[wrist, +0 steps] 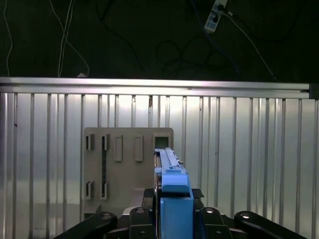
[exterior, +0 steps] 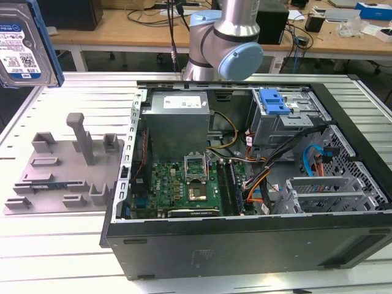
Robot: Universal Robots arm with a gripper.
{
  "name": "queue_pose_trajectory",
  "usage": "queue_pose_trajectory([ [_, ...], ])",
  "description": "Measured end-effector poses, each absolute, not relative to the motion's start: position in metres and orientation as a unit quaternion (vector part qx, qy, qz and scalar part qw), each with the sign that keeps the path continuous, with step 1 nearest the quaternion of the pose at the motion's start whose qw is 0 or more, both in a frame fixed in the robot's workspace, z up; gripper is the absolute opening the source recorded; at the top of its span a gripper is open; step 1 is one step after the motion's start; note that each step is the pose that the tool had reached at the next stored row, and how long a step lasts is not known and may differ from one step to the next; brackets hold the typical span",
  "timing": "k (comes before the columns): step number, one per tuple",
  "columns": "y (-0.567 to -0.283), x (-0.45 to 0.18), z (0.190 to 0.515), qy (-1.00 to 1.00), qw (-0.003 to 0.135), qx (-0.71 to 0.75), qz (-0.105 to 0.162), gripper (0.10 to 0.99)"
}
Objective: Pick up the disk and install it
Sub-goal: 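Pick up the disk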
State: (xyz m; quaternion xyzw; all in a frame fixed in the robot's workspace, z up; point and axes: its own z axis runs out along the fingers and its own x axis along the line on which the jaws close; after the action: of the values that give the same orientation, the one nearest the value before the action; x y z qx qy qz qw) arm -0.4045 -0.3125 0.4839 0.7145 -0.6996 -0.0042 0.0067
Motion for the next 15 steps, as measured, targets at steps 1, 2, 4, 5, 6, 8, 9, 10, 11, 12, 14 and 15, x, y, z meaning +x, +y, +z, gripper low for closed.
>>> queue_pose_trajectory([
  [1,-0.3126,-0.4046,0.4839,-0.700,0.007,0.714,-0.004,0.369],
  [2,-0.3127,-0.4046,0.4841,-0.700,0.003,0.715,-0.008,0.369],
  [4,-0.3142,-0.4046,0.4840,-0.699,-0.009,0.714,-0.019,0.369],
  [5,-0.3151,-0.4046,0.4840,-0.699,-0.009,0.714,-0.020,0.369],
  [6,-0.3158,-0.4045,0.4844,-0.699,-0.010,0.714,-0.020,0.369],
  [8,-0.3163,-0.4040,0.4857,-0.700,-0.010,0.714,-0.020,0.369],
  [9,-0.3164,-0.4036,0.4862,-0.700,-0.010,0.714,-0.020,0.369],
  [10,-0.3165,-0.4027,0.4866,-0.700,-0.010,0.714,-0.020,0.369],
  [11,-0.3166,-0.4017,0.4870,-0.700,-0.009,0.714,-0.020,0.369],
  [12,-0.3166,-0.4006,0.4872,-0.700,-0.009,0.714,-0.020,0.369],
  [14,-0.3170,-0.3982,0.4872,-0.700,-0.008,0.714,-0.022,0.369],
  [15,-0.3175,-0.3973,0.4872,-0.700,-0.007,0.714,-0.022,0.369],
])
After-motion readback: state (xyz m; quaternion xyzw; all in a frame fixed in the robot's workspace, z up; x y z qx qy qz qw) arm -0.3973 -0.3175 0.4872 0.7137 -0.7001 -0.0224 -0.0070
